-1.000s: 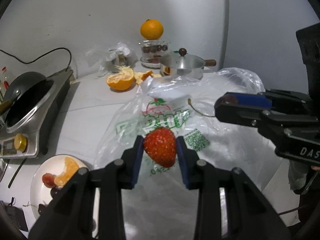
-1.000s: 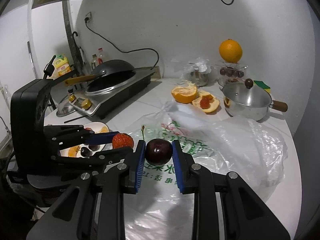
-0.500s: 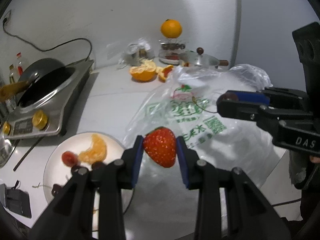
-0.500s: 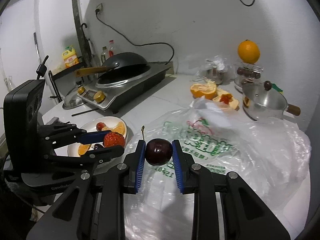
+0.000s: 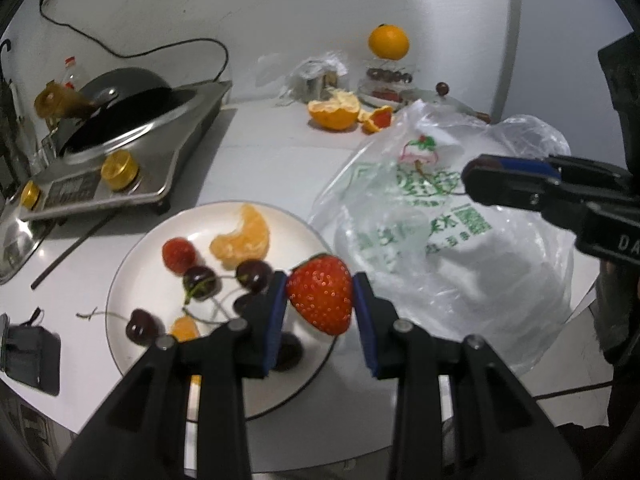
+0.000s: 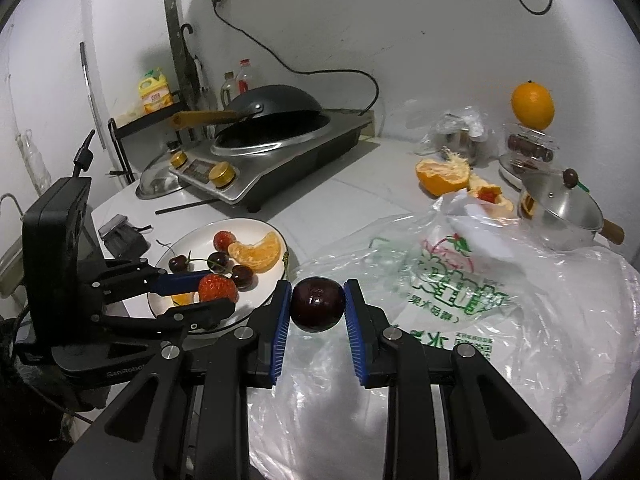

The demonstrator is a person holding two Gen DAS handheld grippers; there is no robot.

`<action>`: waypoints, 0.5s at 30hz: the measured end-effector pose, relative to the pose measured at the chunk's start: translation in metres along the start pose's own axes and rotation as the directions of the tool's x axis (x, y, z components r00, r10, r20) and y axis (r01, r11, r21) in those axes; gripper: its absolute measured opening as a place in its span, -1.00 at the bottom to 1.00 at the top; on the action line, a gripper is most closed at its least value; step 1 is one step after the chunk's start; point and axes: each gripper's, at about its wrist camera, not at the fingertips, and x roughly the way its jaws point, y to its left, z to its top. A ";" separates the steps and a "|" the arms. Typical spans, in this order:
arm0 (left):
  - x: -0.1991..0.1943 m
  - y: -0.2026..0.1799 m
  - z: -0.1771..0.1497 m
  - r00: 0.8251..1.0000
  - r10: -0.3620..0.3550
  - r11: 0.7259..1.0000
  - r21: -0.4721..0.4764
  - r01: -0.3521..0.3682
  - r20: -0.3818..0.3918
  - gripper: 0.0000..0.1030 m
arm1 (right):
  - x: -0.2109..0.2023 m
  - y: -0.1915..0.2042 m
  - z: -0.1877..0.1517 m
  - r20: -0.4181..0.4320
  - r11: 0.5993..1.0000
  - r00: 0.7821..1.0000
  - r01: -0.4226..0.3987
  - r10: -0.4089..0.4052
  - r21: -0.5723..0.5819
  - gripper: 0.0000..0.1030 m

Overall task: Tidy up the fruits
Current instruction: 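Carry both held fruits from the bag over the white plate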

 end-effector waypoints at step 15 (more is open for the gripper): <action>0.019 0.010 -0.008 1.000 0.006 1.000 -0.009 -0.006 -0.031 -0.34 | 0.013 0.013 0.002 -0.024 1.000 1.000 -0.007 0.006 -0.017 -0.45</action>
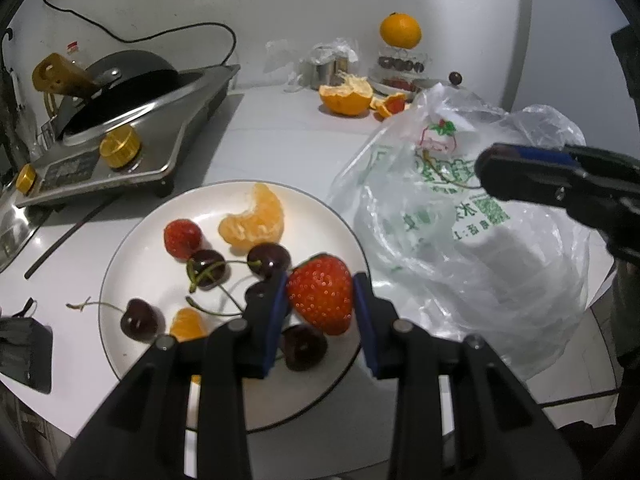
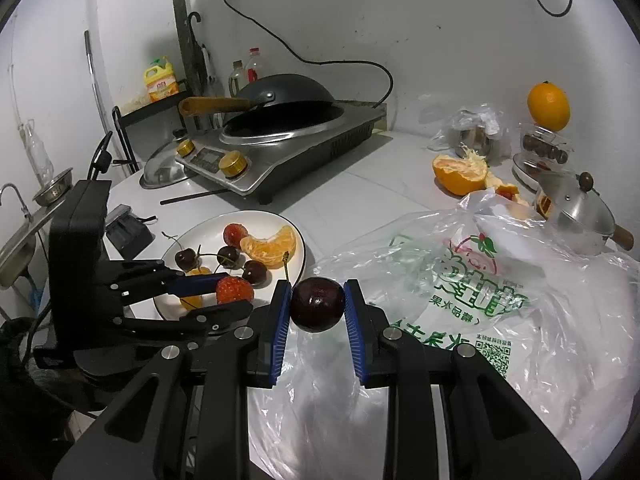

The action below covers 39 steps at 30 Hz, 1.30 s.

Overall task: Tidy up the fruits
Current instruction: 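Carry both held fruits from the bag over the white plate, then open the left tool to drop the strawberry on the plate while the right tool releases its cherry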

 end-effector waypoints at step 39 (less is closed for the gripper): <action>-0.039 0.052 0.009 0.993 0.019 0.996 -0.084 -0.009 0.117 -0.07 | 0.061 0.036 0.027 -0.065 0.997 0.997 -0.046 0.042 -0.066 -0.45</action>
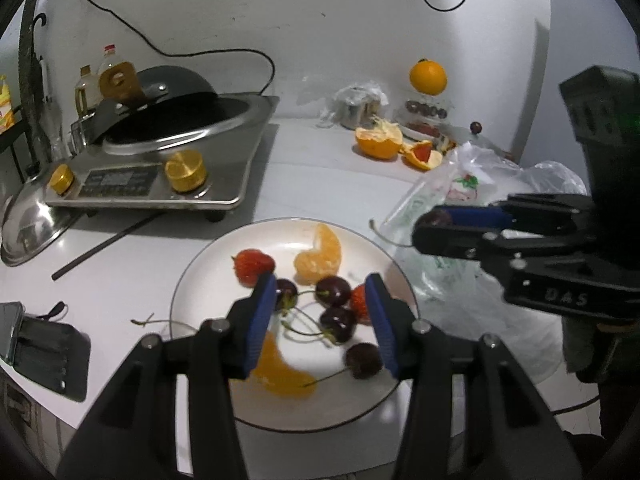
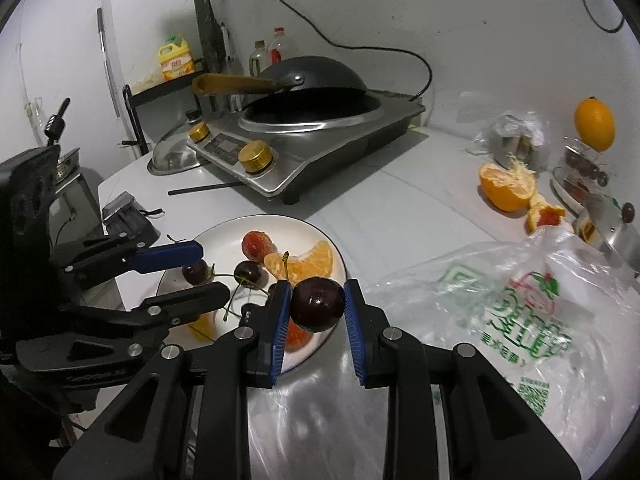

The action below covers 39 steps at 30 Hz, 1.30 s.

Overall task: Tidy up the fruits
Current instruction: 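Open the left tool to drop the strawberry on the plate while the right tool releases its cherry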

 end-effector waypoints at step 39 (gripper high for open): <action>-0.006 0.020 -0.010 0.999 0.027 0.998 -0.057 -0.025 0.027 0.53 | 0.049 0.001 -0.001 -0.079 1.000 0.997 0.007 -0.004 0.026 -0.26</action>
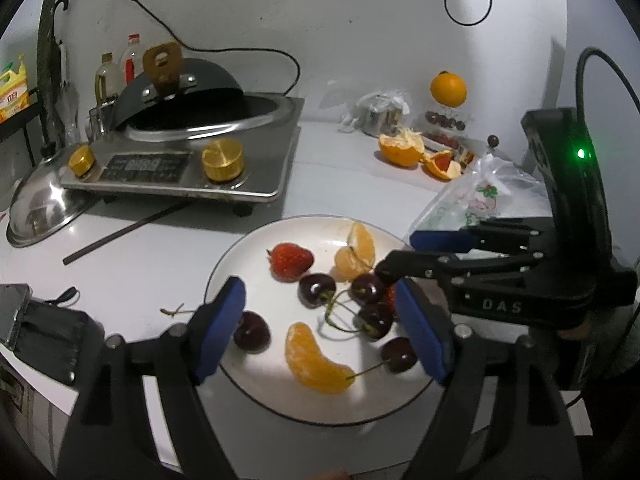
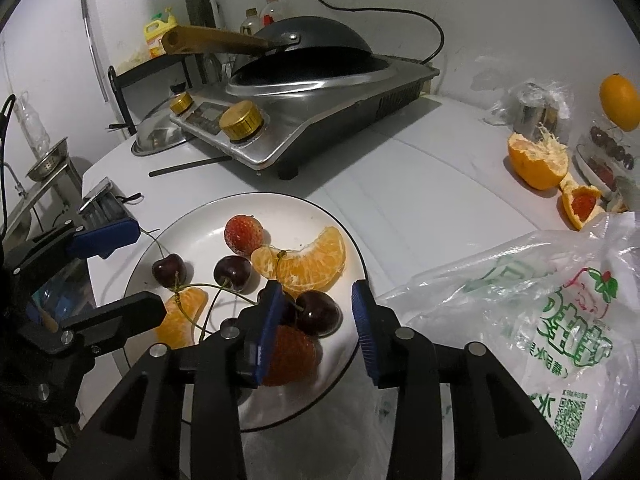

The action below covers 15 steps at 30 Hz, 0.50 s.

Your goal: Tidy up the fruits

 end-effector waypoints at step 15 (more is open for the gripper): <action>-0.038 -0.027 0.006 0.997 0.007 1.000 0.022 -0.009 0.073 0.75 | -0.063 0.004 -0.011 0.090 0.999 0.995 0.045 -0.045 0.004 -0.26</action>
